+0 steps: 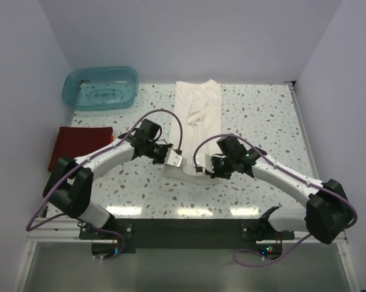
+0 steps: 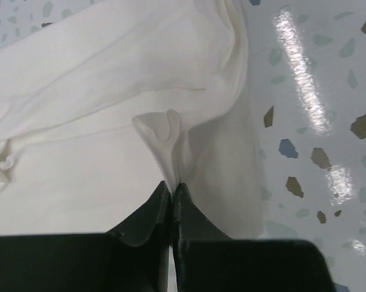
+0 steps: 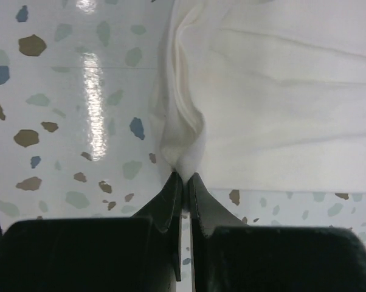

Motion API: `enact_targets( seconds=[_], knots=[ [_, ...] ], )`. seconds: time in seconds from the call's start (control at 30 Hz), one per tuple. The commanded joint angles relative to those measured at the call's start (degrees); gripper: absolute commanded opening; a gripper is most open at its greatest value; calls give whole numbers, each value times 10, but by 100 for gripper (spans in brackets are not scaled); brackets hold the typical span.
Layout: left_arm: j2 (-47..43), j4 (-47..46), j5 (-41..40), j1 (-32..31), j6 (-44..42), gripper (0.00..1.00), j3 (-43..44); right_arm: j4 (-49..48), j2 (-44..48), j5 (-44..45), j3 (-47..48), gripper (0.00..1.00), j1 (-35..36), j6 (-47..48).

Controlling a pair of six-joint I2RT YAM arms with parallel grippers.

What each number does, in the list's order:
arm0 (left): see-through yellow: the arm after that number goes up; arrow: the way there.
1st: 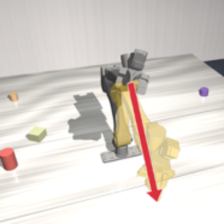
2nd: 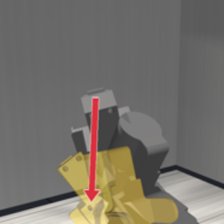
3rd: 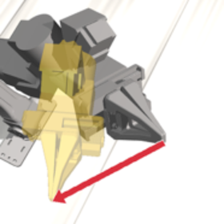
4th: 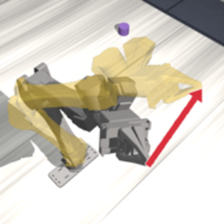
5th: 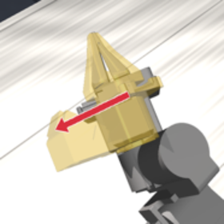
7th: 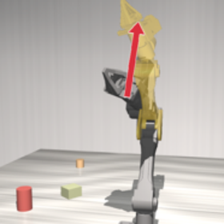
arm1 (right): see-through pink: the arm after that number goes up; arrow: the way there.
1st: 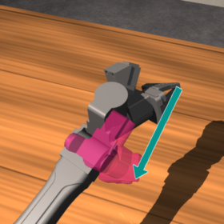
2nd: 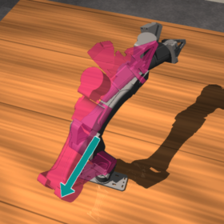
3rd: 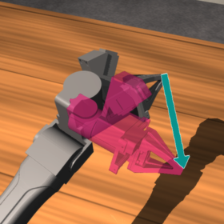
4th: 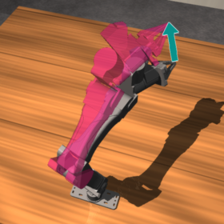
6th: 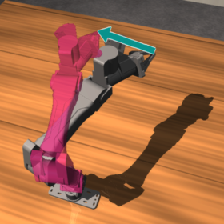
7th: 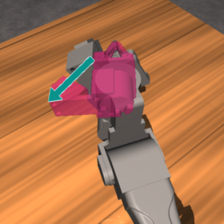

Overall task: Fold and stack the t-shirts
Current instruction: Fold the tshirt

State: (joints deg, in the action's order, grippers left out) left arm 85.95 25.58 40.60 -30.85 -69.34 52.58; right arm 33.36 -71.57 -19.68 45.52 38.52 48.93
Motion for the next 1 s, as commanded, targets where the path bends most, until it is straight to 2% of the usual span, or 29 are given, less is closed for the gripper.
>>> enact_targets(
  seconds=[0.0,0.13,0.43,0.7,0.97],
  knots=[
    [46,4,32,21,-34,0,67,-19,-34,-44,51,0,-37,57],
    [105,9,39,53,-47,0,132,-25,-112,-60,109,0,-91,91],
    [223,15,39,91,-88,0,262,-28,-248,-78,262,0,-156,130],
    [335,18,34,120,-105,0,392,-23,-348,-78,354,0,-192,142],
    [406,3,36,127,-111,0,469,-34,-418,-72,422,0,-216,134]
  ],
)
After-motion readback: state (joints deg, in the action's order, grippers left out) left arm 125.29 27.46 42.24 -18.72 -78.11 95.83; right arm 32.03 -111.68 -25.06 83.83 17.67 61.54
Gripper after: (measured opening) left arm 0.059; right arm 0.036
